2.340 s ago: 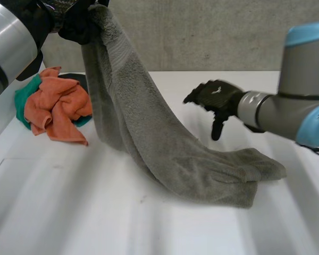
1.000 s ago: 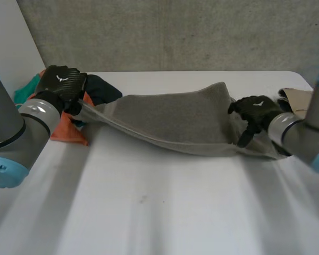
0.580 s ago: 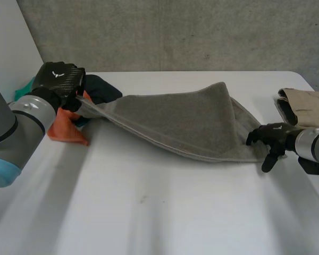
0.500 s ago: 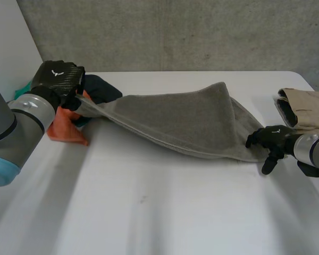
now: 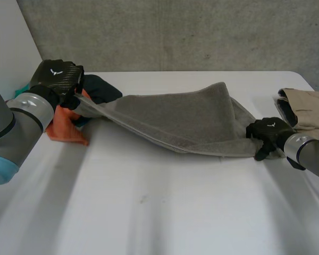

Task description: Fold the laundry.

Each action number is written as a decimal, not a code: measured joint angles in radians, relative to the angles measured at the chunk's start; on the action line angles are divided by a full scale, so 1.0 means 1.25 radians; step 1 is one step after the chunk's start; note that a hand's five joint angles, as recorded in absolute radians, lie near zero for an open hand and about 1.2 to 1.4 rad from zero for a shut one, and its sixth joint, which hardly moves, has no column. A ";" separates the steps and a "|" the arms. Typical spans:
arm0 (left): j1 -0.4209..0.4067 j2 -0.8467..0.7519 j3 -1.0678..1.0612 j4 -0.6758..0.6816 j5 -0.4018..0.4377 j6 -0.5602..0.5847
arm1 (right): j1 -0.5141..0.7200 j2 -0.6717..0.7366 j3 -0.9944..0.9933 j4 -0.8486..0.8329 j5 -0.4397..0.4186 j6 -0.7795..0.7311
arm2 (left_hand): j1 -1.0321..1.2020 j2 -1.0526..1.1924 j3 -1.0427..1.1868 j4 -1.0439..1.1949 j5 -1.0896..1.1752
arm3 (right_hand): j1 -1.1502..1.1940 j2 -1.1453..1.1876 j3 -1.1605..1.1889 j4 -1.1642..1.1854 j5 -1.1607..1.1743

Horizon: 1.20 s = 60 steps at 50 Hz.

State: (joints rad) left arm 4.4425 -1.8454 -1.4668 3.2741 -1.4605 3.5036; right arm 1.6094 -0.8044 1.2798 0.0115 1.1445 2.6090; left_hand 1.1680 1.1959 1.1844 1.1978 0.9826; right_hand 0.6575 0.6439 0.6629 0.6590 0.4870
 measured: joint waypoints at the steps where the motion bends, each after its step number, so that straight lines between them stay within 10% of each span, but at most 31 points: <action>1: 0.000 0.000 0.000 0.000 0.000 0.000 | 0.001 0.002 -0.002 -0.002 0.001 0.000 | 0.000 0.000 0.000 0.000 0.000 | 0.000 0.000 0.000 0.000 0.000; 10: 0.000 -0.001 0.000 -0.002 0.000 0.001 | 0.012 0.020 -0.039 -0.051 0.032 0.001 | 0.000 0.000 0.000 0.000 0.000 | 0.371 0.418 0.394 0.400 0.391; 18: -0.002 0.012 -0.016 -0.052 0.001 0.009 | 0.007 -0.074 -0.012 -0.032 0.056 0.001 | 0.000 0.000 0.000 0.000 0.000 | 0.371 0.425 0.414 0.427 0.404; 38: -0.047 0.014 -0.013 -0.557 0.000 0.277 | -0.095 -0.261 0.053 0.729 0.060 -0.611 | 0.000 0.000 0.000 0.000 0.000 | 0.371 0.425 0.419 0.429 0.422; 48: -0.081 -0.149 0.322 -0.385 -0.082 0.259 | -0.018 -0.192 -0.197 0.463 0.076 -0.356 | 0.000 0.000 0.000 0.000 0.000 | 0.371 0.425 0.419 0.429 0.422; 60: -0.074 -0.158 0.648 0.011 -0.123 0.094 | -0.010 -0.283 -0.280 -0.245 0.161 0.109 | 0.000 0.000 0.000 0.000 0.000 | 0.371 0.425 0.420 0.429 0.422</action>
State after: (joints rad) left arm 4.3496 -2.0423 -0.6570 3.2882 -1.6144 3.6211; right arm 1.5971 -1.1576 0.9295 -0.2942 1.3456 2.7458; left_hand 1.1680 1.1960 1.1843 1.1981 0.9826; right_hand 1.1211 1.1746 1.1879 1.1956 1.0146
